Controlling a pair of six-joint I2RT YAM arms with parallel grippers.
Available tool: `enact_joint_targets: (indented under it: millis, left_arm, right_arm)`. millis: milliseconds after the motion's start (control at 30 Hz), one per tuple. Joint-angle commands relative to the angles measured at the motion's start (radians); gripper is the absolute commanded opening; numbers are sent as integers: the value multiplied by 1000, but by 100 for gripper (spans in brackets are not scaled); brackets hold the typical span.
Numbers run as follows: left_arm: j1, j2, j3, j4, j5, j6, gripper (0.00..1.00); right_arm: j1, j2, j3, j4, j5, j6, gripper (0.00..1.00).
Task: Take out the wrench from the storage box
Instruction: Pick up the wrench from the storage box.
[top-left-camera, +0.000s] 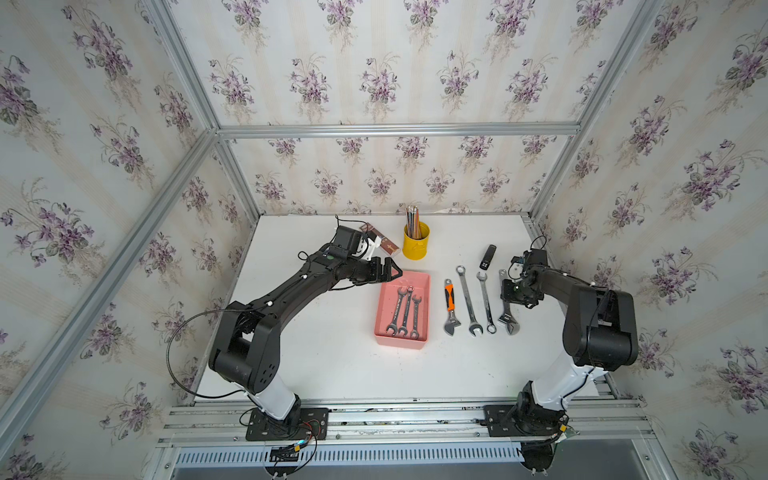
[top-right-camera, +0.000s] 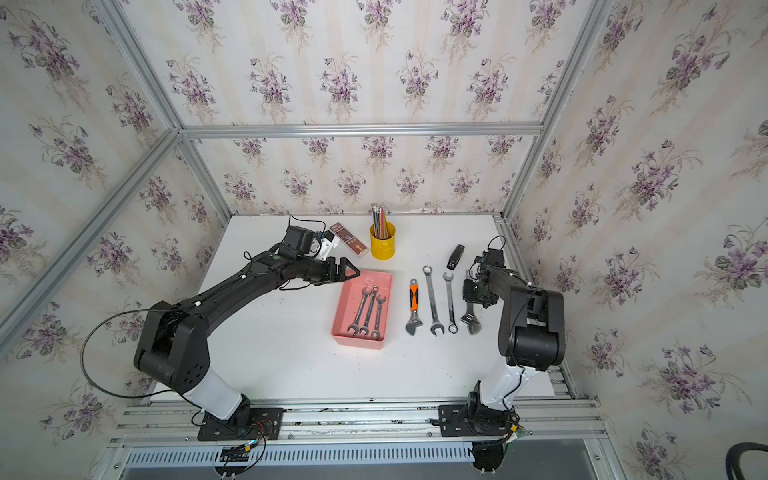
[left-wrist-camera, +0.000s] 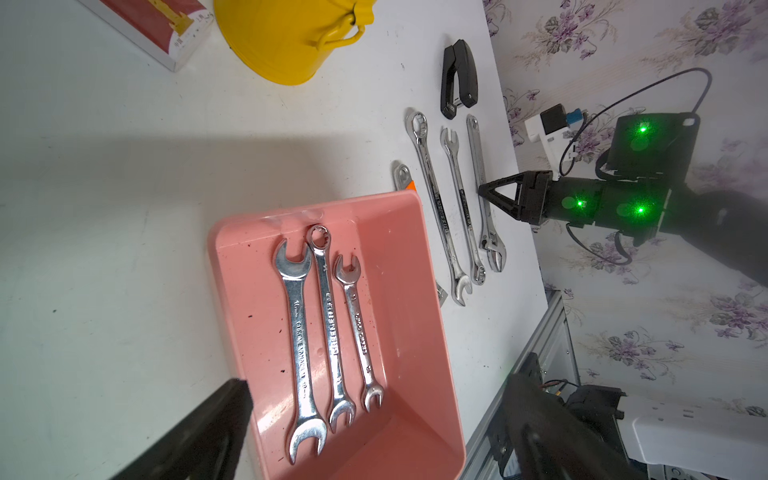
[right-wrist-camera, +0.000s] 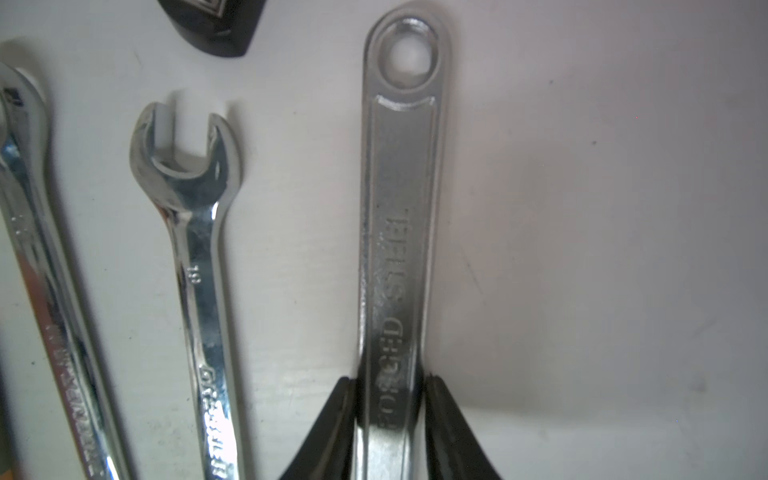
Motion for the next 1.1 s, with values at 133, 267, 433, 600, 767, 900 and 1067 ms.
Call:
enact_joint_targets:
  millis: [133,267,433,600,767,900,1067]
  left_arm:
    - [-13,-21,25,-39,-22,32,99]
    - [-41,-41,50,-101,-108,64,99]
    - [-122,-43,97,-195,-260,111,99]
    - [-188,-21,115,-228,-371,110,98]
    - [-259,37,164,-282,-460,134,94]
    - [-299,79,173,-298,-538,127,90]
    - [-340,148,207,-328,-619,125,83]
  right_arm:
    - [16,-83,35,-67,11,-1,37]
    - [44,-176,30,-83,-35,12,42]
    - [119,-343,5,-93,-162,86,61]
    - [240,-498,-33,-84,-260,225,93]
    - [360,-586,-61,-88,-280,336,100]
    - [435,-624,-62,-116,-272,367,100]
    - [496,-649,-72,-129,-259,411,100]
